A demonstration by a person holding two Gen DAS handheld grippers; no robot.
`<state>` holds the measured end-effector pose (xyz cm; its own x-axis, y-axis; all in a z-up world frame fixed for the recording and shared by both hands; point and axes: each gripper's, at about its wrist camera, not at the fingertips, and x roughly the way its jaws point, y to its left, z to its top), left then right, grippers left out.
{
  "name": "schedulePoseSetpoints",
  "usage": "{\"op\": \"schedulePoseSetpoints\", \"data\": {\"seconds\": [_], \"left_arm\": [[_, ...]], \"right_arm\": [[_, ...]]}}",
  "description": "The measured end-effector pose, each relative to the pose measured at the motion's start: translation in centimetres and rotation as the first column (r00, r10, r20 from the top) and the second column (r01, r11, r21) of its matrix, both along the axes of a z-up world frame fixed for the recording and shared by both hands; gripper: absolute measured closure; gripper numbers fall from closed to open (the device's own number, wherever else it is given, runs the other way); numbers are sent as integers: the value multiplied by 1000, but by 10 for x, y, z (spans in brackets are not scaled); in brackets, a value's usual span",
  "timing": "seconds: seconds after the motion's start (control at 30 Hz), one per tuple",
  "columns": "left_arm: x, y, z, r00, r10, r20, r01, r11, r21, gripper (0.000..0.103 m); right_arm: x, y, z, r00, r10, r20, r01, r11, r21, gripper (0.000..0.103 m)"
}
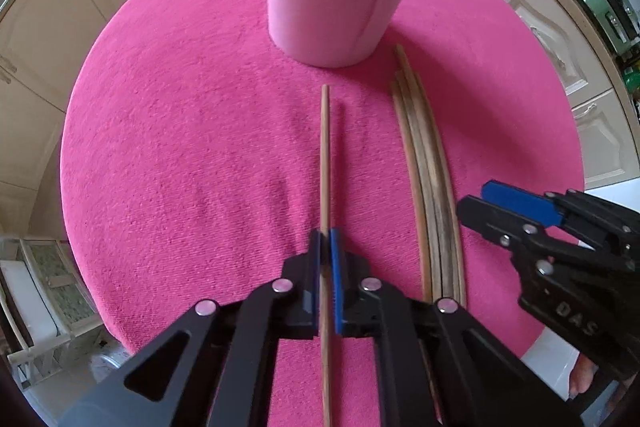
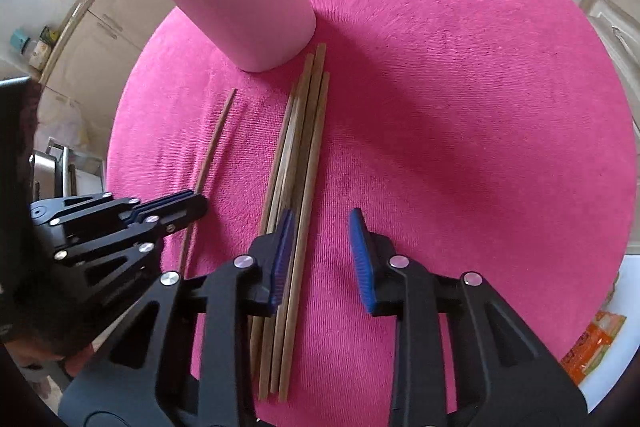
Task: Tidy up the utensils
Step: 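Grasp a chopstick with the left gripper while the right gripper grasps another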
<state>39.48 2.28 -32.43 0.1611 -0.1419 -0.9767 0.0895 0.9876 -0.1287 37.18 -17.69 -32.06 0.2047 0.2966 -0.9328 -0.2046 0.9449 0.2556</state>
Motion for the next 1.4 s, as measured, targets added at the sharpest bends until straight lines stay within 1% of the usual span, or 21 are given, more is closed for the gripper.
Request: {"op": "schedulePoseSetpoints", "data": {"seconds": [0.13,0.17,0.33,0.43,0.57,0.67,0.7,0.77,0.83,0.87,0.93,1.0,1.03,1.17,1.4], "left_arm": [[-3,15,3,1000,11,5,-11,1000,-13,98],[-8,16,2,1000,10,6,-10,1000,-13,98],[-9,24,1,1000,16,-3,-16,1000,-16,98],[-2,17,-4,1000,14,-12,-14,1000,-12,98],[3,11,-6,1000,6,-18,-6,1000,-6,98],[6,7,-7,1000,6,-21,-6,1000,-1,98],[6,7,-7,1000,3,-21,-3,1000,2,98],[7,2,-7,1000,-3,-18,3,1000,8,98],[8,1,-7,1000,-7,-10,7,1000,5,98],[7,1,-7,1000,-11,-3,11,1000,5,98],[5,1,-3,1000,-13,17,13,1000,1,98],[3,3,2,999,-12,39,12,1000,-16,98],[3,4,4,999,-11,44,12,1000,-22,98],[-1,7,18,996,-11,85,17,998,-64,98],[-10,6,48,980,-24,197,49,992,-120,98]], "right_arm": [[6,6,-3,1000,13,-11,-13,999,-47,77],[6,7,-4,1000,9,-13,-10,999,-53,77],[14,12,-3,1000,-5,-27,3,996,-91,77],[24,15,-3,999,-17,-47,12,994,-105,78],[20,23,-4,998,-10,-65,0,990,-144,78],[25,27,-1,997,-10,-73,-2,988,-155,78],[27,34,-3,997,3,-79,-17,984,-176,77],[27,46,-1,997,51,-61,-65,967,-245,77],[27,51,-1,996,75,-38,-83,961,-265,78],[27,50,0,997,75,-34,-81,963,-255,80],[26,41,2,998,51,-35,-58,976,-209,92],[23,28,4,999,20,-45,-26,990,-140,95],[21,21,6,999,2,-43,-7,995,-104,98],[14,1,21,999,-46,-26,47,999,21,98],[-3,-17,42,998,-62,21,58,990,130,98]]}}
